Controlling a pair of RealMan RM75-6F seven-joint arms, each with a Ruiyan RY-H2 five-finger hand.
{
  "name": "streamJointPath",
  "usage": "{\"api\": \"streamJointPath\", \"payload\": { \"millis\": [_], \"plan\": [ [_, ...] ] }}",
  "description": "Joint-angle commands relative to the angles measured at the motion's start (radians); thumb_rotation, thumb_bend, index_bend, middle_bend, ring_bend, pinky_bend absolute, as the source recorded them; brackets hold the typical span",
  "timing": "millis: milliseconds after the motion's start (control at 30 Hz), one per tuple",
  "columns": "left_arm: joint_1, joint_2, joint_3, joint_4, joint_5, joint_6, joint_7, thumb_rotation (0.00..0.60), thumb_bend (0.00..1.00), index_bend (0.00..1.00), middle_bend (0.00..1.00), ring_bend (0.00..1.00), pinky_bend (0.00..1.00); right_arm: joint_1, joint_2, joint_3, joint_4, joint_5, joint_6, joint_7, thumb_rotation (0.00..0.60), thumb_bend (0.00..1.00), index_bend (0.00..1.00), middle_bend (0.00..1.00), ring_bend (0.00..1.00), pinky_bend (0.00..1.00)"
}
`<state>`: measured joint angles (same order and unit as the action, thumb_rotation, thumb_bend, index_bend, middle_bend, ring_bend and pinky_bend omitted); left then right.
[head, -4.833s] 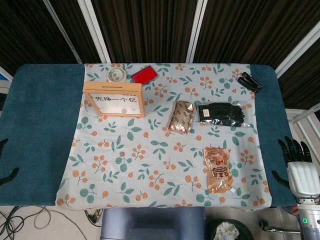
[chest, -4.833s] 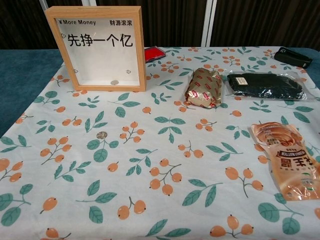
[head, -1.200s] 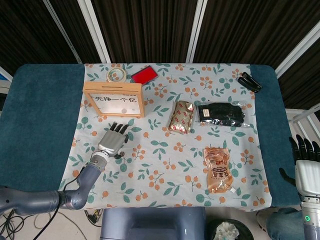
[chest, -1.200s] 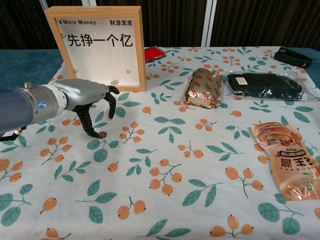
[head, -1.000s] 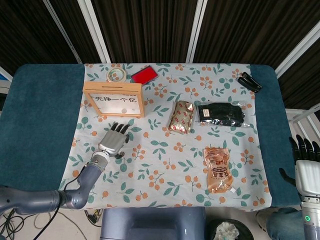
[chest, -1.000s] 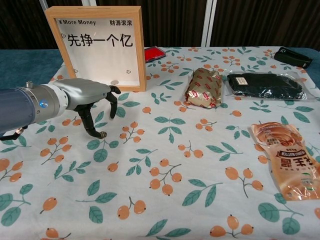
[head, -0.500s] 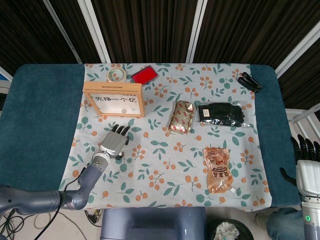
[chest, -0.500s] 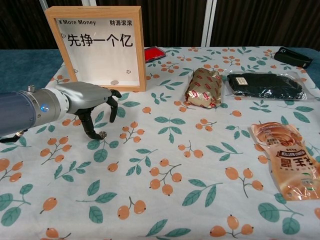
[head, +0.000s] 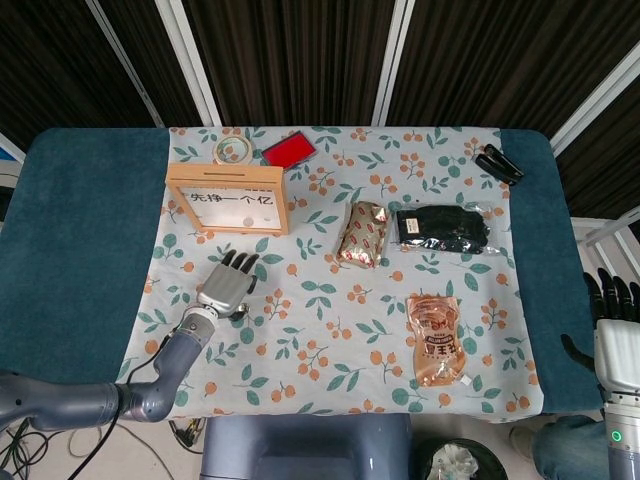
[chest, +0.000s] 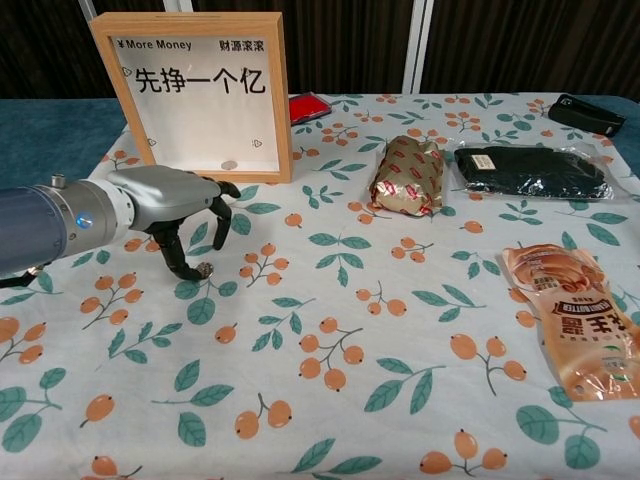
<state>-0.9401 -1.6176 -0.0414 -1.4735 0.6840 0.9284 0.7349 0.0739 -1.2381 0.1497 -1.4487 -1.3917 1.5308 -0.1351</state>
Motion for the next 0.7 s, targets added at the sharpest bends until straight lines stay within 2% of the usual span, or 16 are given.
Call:
{"api": "streamJointPath", "payload": {
  "millis": [33, 367, 700],
  "plan": [
    [0.003, 0.0, 0.003, 0.0, 0.002, 0.001, 0.0, 0.6, 0.14, 0.46, 0.02, 0.0, 0.0, 0.0, -0.001, 0.001, 0.002, 0.0, 0.002, -0.004, 0.6, 0.3, 0.0, 0.0, 0.0, 0.0],
    [0.009, -0.01, 0.009, 0.015, 0.025, 0.002, -0.007, 0.6, 0.14, 0.46, 0.02, 0.0, 0.0, 0.002, -0.007, 0.002, 0.009, 0.002, 0.001, -0.015, 0.6, 0.3, 0.0, 0.0, 0.0, 0.0],
    [0.01, -0.018, 0.017, 0.022, 0.035, -0.001, 0.002, 0.6, 0.16, 0.52, 0.03, 0.0, 0.0, 0.0, -0.005, 0.003, 0.007, 0.002, 0.005, -0.014, 0.6, 0.3, 0.0, 0.0, 0.0, 0.0]
  ]
}}
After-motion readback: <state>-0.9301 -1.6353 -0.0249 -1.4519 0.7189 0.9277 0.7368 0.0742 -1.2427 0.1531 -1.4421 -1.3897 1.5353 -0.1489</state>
